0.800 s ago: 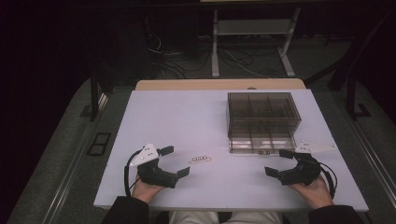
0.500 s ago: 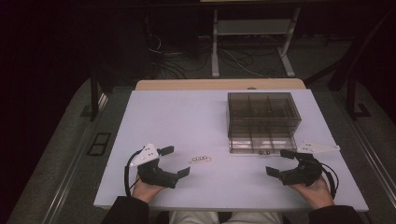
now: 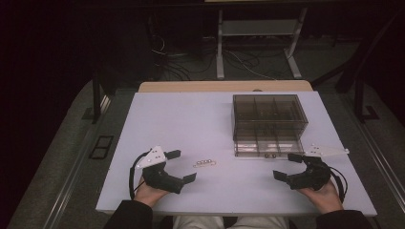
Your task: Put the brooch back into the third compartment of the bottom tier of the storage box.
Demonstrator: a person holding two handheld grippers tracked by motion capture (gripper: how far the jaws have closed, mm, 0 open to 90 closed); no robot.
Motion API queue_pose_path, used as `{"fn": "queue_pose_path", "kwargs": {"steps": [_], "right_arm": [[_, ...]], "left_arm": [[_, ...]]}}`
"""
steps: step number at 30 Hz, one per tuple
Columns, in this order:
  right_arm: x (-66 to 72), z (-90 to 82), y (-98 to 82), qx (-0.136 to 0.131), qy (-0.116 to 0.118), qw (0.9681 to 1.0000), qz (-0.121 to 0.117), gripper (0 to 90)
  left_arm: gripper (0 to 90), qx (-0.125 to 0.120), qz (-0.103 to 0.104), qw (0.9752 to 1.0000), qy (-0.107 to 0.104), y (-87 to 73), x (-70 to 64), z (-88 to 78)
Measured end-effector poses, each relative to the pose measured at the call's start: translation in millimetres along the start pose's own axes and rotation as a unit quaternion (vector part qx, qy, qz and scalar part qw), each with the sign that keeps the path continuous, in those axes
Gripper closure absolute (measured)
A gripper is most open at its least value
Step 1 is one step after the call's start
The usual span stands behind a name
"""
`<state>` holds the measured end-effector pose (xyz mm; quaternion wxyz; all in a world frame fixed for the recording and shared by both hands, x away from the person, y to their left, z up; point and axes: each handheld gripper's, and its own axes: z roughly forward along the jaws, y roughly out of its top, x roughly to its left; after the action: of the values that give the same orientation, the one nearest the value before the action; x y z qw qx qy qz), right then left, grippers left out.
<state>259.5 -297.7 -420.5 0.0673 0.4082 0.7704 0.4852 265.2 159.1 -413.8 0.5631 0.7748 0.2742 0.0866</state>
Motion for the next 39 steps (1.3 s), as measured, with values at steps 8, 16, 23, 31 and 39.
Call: {"fn": "queue_pose_path", "kwargs": {"steps": [8,16,23,31,39], "right_arm": [[-0.4,-0.5,-0.2,0.003,0.0,1.0,0.0,0.0],[-0.6,-1.4,-0.6,0.005,-0.001,1.0,-0.002,0.0],[-0.7,-0.9,-0.9,0.008,-0.001,1.0,-0.003,0.0],[-0.7,-0.3,-0.9,0.01,-0.002,0.9999,-0.008,0.0],[0.0,0.4,-1.1,0.014,0.0,0.9999,-0.006,0.0]], "left_arm": [[0.0,0.019,0.004,0.9997,-0.013,5.4,0.3,4.0],[0.0,0.053,0.005,0.9984,-0.017,8.3,3.5,8.2],[0.0,0.078,0.008,0.9967,-0.021,12.9,9.1,11.9],[0.0,0.089,0.013,0.9957,-0.025,22.0,14.6,16.6],[0.0,0.11,0.016,0.9934,-0.03,25.6,20.9,26.8]]}}
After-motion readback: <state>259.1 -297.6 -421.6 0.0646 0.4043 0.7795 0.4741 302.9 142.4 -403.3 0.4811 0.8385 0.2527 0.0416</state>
